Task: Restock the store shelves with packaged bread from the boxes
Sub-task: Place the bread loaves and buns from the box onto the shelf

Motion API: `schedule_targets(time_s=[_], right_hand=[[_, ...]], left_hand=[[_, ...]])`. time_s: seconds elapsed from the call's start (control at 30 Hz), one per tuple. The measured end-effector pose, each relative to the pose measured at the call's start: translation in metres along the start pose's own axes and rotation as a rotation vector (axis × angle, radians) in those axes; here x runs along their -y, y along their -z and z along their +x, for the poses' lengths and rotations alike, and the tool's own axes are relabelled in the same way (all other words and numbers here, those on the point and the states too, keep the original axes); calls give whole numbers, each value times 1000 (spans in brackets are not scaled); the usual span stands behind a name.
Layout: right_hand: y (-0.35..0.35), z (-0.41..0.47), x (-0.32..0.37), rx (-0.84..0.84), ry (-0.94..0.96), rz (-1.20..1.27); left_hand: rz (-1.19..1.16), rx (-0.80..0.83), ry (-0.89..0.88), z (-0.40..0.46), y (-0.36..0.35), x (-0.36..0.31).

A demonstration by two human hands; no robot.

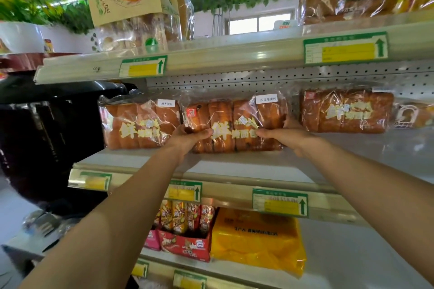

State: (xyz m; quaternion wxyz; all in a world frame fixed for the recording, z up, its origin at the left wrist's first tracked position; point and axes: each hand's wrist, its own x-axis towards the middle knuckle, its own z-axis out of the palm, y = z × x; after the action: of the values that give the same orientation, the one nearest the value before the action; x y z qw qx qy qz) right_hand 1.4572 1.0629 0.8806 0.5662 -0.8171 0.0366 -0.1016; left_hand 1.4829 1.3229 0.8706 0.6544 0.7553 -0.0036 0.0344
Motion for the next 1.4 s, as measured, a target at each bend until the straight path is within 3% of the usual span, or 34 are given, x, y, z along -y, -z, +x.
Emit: schedule_targets(time_s=[0.13,0.33,0.47,0.8,0.97,1.13,1.4], right_hand=[[4,-6,0,-82,-8,-48],[4,-19,0,-41,-5,-58],[3,-28,-1,-27,3,-47],[-3,-55,11,-144,237,-133],[-24,-84,17,-89,502,-21],[-67,-120,21,-6,726,86],[-178,-157,18,328,735,130]], left_hand=[[-45,-79,2,6,5,13],[20,-178,-4,-30,-3,-2],[-74,-125,47,-39,-7,-10],[-270,-312,-4,-67,-29,-22],[-547,-253,-62,-116,-31,-15],[-594,-289,-73,-151,-8,21],[-583,-499,30,-184,74,84]])
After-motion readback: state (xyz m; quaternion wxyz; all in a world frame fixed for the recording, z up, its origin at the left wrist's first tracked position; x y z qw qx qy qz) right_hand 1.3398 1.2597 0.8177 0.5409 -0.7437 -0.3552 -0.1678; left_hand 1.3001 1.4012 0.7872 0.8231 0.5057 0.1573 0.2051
